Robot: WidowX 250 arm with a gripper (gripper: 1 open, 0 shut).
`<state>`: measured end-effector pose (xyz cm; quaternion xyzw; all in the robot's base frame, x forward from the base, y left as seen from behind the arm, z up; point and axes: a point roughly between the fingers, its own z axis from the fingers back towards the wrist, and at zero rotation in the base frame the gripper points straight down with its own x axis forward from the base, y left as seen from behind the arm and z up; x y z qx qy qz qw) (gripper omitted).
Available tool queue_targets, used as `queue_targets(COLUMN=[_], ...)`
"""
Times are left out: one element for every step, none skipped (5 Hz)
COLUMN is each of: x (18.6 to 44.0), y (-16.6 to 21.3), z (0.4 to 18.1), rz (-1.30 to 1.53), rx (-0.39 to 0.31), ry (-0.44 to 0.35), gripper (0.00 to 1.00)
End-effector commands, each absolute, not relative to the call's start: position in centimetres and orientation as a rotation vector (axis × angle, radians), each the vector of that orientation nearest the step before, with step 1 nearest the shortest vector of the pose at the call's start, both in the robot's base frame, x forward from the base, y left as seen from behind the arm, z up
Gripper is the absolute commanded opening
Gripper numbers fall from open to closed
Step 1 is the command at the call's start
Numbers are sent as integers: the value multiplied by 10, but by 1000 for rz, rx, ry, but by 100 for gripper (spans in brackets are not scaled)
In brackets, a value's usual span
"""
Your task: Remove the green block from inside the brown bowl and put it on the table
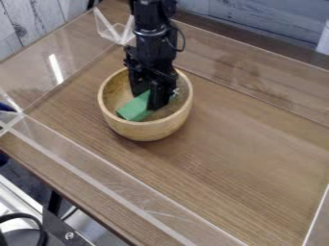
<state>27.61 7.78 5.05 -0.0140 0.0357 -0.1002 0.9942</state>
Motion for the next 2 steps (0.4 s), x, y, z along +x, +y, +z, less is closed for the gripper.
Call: queue_targets(x=[287, 287], y=[80, 80], z=[77, 81], rz=[-200, -197], rx=[7, 10], ry=[-10, -16], gripper=[0, 0])
